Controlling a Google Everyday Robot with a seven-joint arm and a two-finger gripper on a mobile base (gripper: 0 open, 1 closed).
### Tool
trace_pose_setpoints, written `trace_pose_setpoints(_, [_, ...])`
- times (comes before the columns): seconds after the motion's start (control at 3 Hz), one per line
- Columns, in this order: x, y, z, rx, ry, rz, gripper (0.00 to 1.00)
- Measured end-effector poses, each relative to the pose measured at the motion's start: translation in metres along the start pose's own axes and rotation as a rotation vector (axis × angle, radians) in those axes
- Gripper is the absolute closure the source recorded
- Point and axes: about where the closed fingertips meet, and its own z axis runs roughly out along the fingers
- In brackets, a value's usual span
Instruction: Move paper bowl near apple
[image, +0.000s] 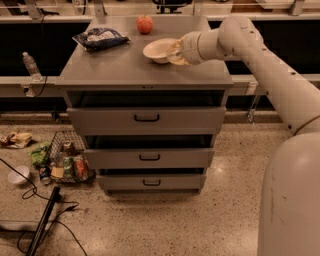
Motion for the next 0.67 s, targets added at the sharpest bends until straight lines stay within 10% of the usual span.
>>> trace_pose_setpoints(0.33, [0.003,-0.004,0.010,-0.003,0.010,0.012,0.99])
trace_pose_setpoints(0.67, [0.004,-0.031,0.019,0.027,0.037,0.018,1.00])
